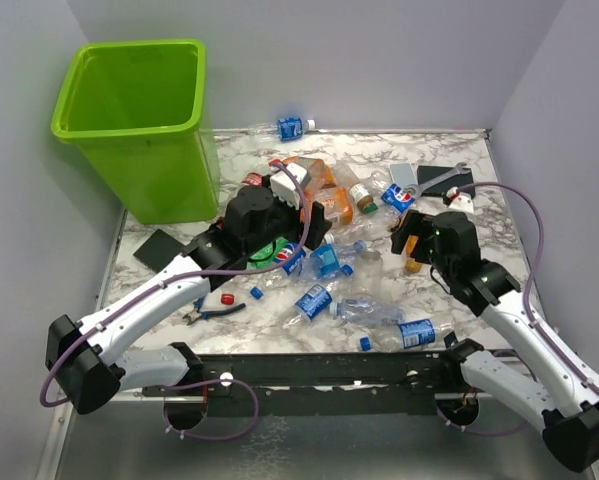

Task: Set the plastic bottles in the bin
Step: Place the plastic bottle in the trash bin, then pick up the plastic bottle at the center of the board.

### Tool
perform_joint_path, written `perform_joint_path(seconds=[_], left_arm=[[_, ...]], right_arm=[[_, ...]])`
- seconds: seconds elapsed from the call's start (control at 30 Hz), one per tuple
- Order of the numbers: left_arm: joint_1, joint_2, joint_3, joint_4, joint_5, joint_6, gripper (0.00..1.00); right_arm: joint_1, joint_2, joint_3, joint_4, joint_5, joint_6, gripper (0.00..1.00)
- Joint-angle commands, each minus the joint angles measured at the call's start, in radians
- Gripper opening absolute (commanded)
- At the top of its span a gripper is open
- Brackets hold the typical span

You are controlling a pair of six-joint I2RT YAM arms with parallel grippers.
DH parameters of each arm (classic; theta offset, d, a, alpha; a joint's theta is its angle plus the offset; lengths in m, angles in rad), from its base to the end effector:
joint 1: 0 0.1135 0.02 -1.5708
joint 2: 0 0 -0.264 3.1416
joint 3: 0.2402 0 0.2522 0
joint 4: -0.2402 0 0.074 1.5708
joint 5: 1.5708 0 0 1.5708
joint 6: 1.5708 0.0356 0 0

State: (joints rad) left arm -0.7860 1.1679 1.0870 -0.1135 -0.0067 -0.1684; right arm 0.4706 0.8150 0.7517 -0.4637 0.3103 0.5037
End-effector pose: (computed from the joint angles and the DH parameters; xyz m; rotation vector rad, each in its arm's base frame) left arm 0.1931 -0.1930 0.3752 0.5473 1.7321 -0.6806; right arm 0.1658 0.0721 0.2957 0.2208 2.0697 0.2716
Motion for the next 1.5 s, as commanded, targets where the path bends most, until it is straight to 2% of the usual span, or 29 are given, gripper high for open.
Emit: perform_joint_path(seconds=[0.0,0.07,0.2,0.37,0.53,0.63,0.9,1.33,1.47], left_arm=[[0.0,-0.021,-0.082,0.0,-0.143,-0.065,0.99],[0.002,-0.028,-0.114,0.004,-0.229,-0.101,0.99],[0.004,-0.069,-0.204,0.057,-0.338,-0.19,0.99],[0.004,-0.135,-0.33,0.177,-0.242,-0.193,0.99],[0.004,-0.138,-0.331,0.184,-0.108,-0.188,0.99],[0.001,-0.138,-0.328,0.184,-0.05,-0.174,0.99],[-0.005,-0.152,-0.337,0.183,-0.068,-0.17,0.99],[-0.005,-0.139,-0.337,0.183,-0.065,-0.165,0.99],[-0.004,-0.141,-0.338,0.184,-0.069,-0.164,0.99]], right_arm=[[-0.103,0.073,0.036,-0.007,0.045,0.066,0.99],[-0.158,0.1,0.021,0.016,0.025,0.114,0.98],[-0.189,0.123,-0.034,0.081,0.08,0.165,0.95],[-0.193,0.225,-0.072,0.109,0.111,0.201,0.93],[-0.218,0.306,-0.159,0.189,0.106,0.24,0.93],[-0.234,0.34,-0.186,0.243,0.08,0.251,0.89],[-0.237,0.418,-0.192,0.279,0.075,0.225,0.72],[-0.236,0.467,-0.201,0.27,-0.042,0.247,0.67],[-0.236,0.484,-0.203,0.265,-0.047,0.247,0.58]])
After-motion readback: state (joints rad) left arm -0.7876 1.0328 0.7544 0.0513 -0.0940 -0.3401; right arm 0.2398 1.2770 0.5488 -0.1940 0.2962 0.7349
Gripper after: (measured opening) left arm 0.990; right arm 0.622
